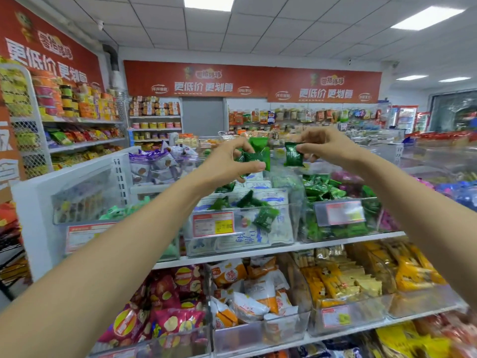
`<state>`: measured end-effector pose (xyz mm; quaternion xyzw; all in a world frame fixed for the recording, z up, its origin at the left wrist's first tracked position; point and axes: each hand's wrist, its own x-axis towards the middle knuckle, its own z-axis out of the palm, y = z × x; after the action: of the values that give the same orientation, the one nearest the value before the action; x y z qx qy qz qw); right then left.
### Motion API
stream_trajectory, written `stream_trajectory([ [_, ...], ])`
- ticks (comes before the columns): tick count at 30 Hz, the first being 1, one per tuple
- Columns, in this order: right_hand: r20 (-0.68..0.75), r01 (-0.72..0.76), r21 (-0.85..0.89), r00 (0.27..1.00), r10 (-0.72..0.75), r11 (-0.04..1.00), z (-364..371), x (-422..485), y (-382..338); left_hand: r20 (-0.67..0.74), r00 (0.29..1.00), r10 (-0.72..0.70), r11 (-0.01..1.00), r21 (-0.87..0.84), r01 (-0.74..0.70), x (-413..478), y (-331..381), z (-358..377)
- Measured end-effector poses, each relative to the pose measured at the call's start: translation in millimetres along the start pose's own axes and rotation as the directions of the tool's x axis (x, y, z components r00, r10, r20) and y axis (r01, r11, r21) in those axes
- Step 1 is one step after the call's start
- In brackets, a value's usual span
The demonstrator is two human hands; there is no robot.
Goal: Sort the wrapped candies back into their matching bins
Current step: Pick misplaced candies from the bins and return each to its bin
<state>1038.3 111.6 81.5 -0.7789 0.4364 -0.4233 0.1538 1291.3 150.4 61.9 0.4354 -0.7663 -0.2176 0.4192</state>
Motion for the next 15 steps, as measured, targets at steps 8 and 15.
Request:
stream_trajectory([
  [8,0.149,-0.078,-0.334,0.98,0.135,0.939,-65,-25,70,0.136,0.964,0.227,0.919,0.297,-0.258,54,48,96],
  [15,0.283,-0.073,-0.357,0.942,0.182,0.931,-69,-32,93,0.275,0.955,0.11,0.812,0.529,-0.246,83,43,146],
])
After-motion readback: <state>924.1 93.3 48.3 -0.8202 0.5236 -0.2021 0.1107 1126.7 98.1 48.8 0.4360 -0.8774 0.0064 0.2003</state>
